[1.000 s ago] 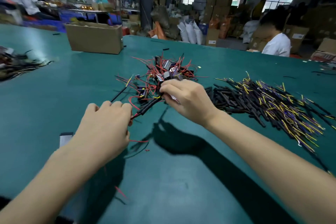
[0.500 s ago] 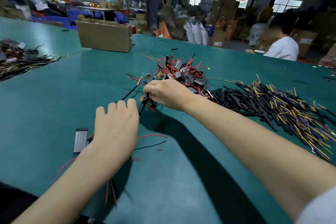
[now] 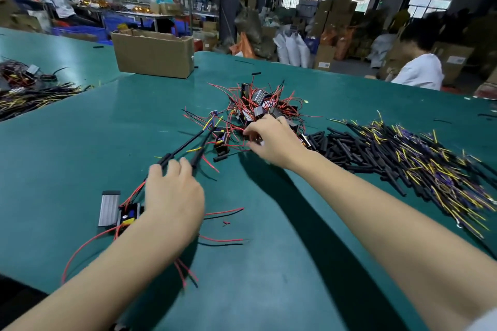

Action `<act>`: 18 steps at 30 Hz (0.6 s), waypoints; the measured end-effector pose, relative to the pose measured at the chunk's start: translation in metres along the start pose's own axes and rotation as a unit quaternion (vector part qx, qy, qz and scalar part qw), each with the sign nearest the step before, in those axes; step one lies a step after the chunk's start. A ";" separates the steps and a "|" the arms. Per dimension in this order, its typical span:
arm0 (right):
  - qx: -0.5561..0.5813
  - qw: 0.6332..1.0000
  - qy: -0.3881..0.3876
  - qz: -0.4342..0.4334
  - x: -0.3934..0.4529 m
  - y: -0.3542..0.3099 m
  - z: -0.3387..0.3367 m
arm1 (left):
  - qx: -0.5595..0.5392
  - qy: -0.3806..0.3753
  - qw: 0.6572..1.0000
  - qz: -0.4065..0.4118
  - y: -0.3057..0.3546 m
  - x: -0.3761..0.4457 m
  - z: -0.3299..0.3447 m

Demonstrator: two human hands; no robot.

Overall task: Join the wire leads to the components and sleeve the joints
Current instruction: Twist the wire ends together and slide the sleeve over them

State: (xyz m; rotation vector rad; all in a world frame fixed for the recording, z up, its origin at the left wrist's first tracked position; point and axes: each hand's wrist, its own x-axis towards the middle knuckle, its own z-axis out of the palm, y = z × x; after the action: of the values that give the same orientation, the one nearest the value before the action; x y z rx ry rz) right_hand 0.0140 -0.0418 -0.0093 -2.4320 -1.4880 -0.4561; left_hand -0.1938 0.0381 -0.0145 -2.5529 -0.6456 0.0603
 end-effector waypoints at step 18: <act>0.092 0.954 -0.011 0.286 -0.034 0.064 -0.009 | -0.090 0.049 0.986 0.130 0.056 0.017 -0.033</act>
State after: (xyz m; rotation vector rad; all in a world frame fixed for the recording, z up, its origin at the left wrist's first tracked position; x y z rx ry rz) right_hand 0.0555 -0.1007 -0.0180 -2.5575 -0.7258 -0.1574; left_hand -0.1495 -0.0117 -0.0116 -2.7812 -0.2881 -0.0365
